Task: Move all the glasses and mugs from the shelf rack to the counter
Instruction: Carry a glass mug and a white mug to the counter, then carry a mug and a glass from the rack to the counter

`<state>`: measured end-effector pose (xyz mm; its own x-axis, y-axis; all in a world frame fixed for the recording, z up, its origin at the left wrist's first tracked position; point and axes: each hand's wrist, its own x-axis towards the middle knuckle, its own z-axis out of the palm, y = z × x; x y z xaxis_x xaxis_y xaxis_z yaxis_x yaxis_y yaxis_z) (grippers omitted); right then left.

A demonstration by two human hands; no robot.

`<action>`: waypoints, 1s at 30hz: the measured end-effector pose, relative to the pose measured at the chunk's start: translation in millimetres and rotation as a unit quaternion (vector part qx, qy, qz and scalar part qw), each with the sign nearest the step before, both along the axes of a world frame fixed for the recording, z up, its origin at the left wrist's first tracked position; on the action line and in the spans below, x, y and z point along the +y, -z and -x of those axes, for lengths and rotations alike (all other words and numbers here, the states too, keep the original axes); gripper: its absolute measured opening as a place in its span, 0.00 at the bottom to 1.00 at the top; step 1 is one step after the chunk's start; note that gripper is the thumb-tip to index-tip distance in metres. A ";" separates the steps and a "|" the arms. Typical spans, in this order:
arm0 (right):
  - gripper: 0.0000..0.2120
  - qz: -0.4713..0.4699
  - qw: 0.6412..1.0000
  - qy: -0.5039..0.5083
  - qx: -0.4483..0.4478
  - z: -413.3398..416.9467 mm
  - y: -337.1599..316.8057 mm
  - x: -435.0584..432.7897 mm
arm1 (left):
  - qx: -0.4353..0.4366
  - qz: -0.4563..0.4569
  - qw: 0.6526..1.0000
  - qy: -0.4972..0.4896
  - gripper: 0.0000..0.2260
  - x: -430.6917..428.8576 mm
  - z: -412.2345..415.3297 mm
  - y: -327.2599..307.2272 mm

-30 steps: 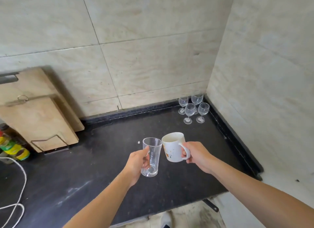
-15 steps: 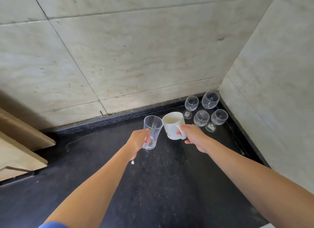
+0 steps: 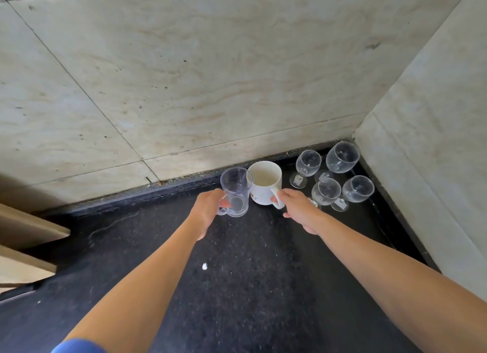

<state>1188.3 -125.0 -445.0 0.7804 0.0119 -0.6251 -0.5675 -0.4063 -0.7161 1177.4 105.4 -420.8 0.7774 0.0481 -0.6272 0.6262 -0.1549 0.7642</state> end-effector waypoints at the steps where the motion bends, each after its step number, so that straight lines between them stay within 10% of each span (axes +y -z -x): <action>1: 0.16 0.017 1.000 -0.006 -0.002 -0.5 2.9 -1.2 | -0.009 -0.002 1.000 0.003 0.12 2.9 -1.8 0.1; 16: 0.21 0.132 0.991 -0.015 -0.025 37.2 -7.1 -7.9 | -0.028 -0.211 0.977 -0.003 0.07 6.3 39.2 -2.4; 30: 0.11 0.179 0.838 -0.491 -0.157 174.9 -82.7 36.6 | 0.058 -0.284 0.955 -0.056 0.09 7.0 304.8 -59.8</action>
<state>1013.4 -88.4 -362.3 0.6308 0.5998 -0.4924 0.3597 -0.7882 -0.4993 872.6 112.4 -360.9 0.6740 0.4861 -0.5562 0.7387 -0.4507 0.5012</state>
